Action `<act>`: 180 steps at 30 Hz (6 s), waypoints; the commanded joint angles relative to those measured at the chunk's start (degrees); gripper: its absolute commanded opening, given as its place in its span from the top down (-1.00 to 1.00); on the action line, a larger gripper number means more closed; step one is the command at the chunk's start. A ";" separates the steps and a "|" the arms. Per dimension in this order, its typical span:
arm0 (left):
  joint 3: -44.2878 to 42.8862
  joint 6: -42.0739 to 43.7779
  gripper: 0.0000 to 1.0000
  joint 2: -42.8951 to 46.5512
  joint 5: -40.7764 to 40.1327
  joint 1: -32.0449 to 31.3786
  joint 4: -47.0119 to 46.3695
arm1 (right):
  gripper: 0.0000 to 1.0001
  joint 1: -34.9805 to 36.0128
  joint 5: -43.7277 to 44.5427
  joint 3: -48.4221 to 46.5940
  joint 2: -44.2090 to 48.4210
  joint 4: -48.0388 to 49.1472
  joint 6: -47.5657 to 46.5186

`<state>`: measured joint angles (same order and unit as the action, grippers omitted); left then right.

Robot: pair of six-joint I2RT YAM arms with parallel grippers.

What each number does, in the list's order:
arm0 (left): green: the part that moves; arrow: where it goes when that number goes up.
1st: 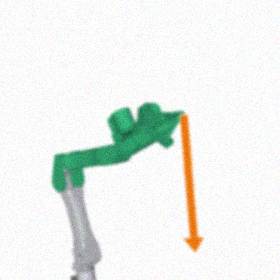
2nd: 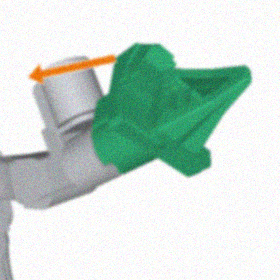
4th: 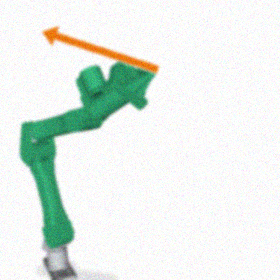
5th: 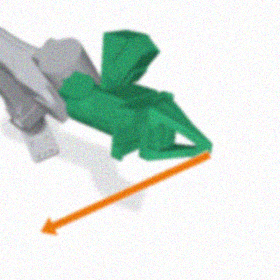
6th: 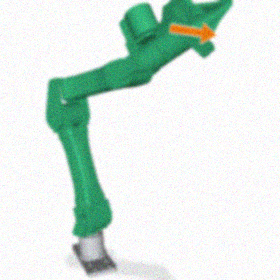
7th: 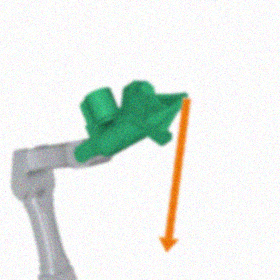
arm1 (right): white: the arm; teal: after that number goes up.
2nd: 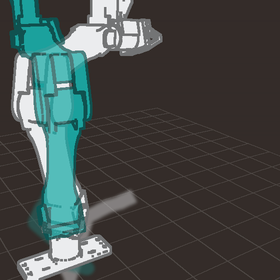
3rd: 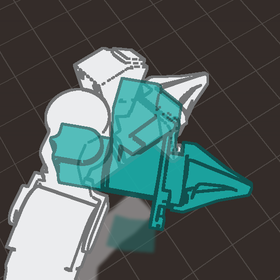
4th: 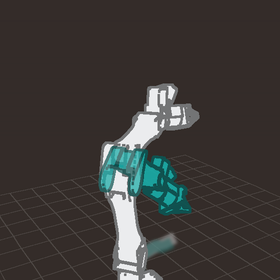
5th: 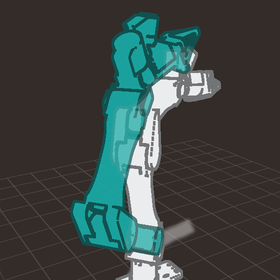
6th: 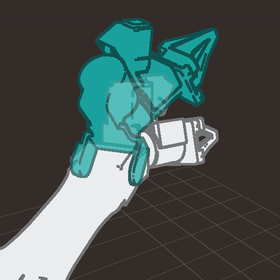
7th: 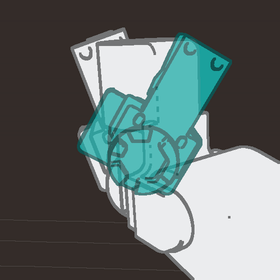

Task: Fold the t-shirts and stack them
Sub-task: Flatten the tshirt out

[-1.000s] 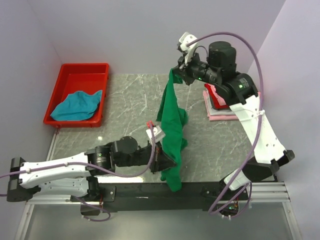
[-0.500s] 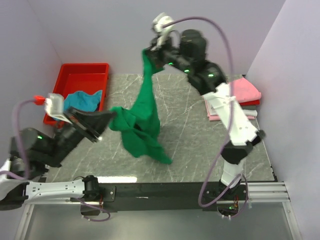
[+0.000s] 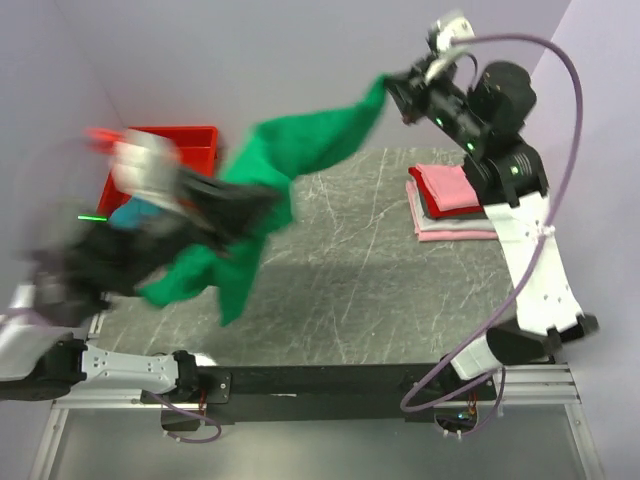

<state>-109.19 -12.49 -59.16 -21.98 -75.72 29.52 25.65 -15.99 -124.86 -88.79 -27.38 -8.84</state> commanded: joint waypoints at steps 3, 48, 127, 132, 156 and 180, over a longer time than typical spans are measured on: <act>27.93 -9.53 0.99 -3.69 13.00 -0.04 -12.68 | 1.00 -5.17 -10.55 22.94 5.74 4.61 -5.29; 80.89 -48.78 -0.63 -1.39 5.69 52.58 -17.37 | -0.26 26.55 -12.76 80.91 18.84 -0.68 -51.19; 7.58 -14.49 -0.14 -67.93 36.21 64.30 -8.33 | -0.12 -4.91 -10.30 10.42 -40.50 -20.79 -10.23; 6.09 -15.28 -0.13 -71.79 38.85 64.21 -7.37 | -0.11 -4.12 -7.83 13.50 -39.97 -21.23 -11.02; 24.02 -21.35 0.07 -58.19 34.37 74.49 -6.23 | 1.00 -15.79 4.28 9.90 -29.51 -15.35 -8.48; 56.23 -30.19 -0.14 -9.52 32.09 53.08 -5.96 | -0.42 -20.64 -24.45 58.02 11.33 -36.09 -65.51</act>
<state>-62.89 -31.83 -75.37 15.79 -18.68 18.98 5.45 -35.59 -77.06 -83.68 -56.05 -57.80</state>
